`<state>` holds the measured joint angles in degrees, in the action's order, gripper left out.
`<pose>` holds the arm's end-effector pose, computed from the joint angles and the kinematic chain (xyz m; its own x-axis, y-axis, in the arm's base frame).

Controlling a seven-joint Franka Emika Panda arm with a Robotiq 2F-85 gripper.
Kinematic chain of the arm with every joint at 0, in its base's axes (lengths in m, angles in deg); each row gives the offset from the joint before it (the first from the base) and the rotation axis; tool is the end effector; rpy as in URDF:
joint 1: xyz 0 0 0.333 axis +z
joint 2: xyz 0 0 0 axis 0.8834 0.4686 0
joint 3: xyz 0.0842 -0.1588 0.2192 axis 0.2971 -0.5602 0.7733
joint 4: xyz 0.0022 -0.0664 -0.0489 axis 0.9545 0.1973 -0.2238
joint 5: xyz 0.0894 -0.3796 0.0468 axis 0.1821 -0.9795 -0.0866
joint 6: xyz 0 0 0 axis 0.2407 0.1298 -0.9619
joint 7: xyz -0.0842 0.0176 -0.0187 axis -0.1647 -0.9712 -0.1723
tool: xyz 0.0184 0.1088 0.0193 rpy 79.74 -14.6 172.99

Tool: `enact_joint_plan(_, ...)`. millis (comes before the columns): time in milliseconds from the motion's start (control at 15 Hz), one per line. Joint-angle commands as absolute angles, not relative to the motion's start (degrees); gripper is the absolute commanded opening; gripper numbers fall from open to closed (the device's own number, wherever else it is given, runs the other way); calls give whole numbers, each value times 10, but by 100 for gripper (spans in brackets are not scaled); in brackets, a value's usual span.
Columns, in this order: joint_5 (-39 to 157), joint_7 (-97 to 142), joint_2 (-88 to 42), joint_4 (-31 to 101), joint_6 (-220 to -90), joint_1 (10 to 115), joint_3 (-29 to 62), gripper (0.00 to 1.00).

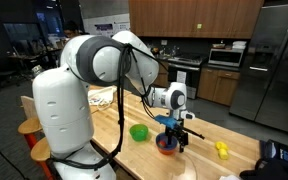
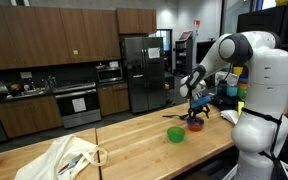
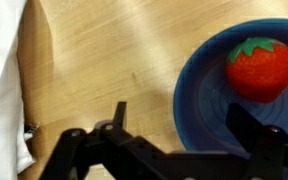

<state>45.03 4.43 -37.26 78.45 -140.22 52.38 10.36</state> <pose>0.4269 -0.1726 0.2500 0.8044 -0.5485 -0.2282 -0.4726 -0.8236 0.3136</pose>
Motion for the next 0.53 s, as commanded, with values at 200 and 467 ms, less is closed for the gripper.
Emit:
enact_joint_plan(200,400,-11,-395,840,-1428,546,121,100)
enact_joint_plan(467,384,-27,-403,845,-1430,552,130,100)
